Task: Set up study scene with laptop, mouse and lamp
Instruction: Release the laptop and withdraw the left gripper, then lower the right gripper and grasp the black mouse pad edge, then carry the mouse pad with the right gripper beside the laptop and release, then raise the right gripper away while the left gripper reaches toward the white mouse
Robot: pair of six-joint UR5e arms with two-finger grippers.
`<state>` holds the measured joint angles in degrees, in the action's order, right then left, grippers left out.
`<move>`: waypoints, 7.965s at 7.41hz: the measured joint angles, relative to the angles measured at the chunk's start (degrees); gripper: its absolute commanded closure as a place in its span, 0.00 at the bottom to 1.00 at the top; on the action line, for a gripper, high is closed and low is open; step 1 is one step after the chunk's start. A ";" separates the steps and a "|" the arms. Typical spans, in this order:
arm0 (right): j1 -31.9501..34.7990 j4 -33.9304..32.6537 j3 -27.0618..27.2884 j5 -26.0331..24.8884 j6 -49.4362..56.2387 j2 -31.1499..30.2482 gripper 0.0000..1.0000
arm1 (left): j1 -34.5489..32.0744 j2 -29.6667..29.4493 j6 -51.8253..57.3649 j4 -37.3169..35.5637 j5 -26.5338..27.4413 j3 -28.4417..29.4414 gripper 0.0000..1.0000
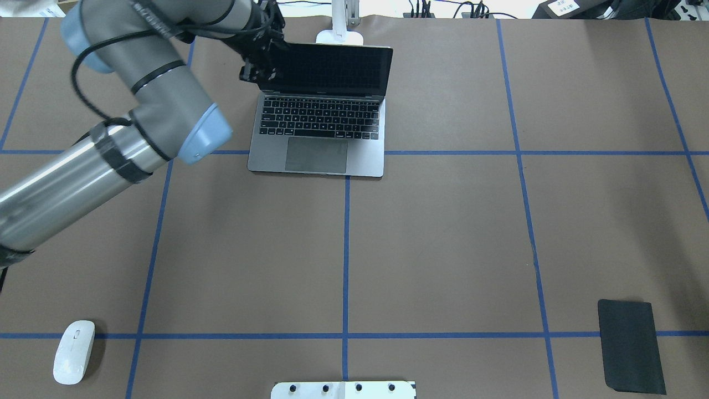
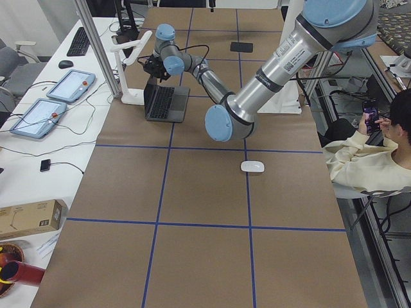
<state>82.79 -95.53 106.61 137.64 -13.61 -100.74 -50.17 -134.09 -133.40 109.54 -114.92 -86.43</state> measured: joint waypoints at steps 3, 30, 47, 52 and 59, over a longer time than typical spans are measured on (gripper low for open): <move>0.00 0.01 -0.06 0.00 -0.09 -0.01 0.00 | -0.33 13.20 10.02 -0.47 -4.49 -16.60 0.00; -45.65 -2.92 1.38 5.98 -11.44 -3.59 1.00 | -22.88 47.65 93.43 -4.51 -24.65 -32.03 0.00; -24.38 -19.95 -0.61 4.88 -23.16 42.13 1.00 | -33.89 46.90 113.53 -9.24 -28.28 -22.38 0.00; -27.90 -9.72 -6.24 2.15 -31.20 46.70 0.79 | -34.76 47.37 115.49 -9.29 -28.43 -21.91 0.00; -29.18 -8.62 -11.33 -3.71 -30.93 47.88 0.00 | -34.86 47.34 114.24 -12.60 -28.20 -22.10 0.00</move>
<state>53.62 -104.15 95.28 133.92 -44.54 -52.86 -85.03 -86.76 -19.16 96.94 -143.12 -108.53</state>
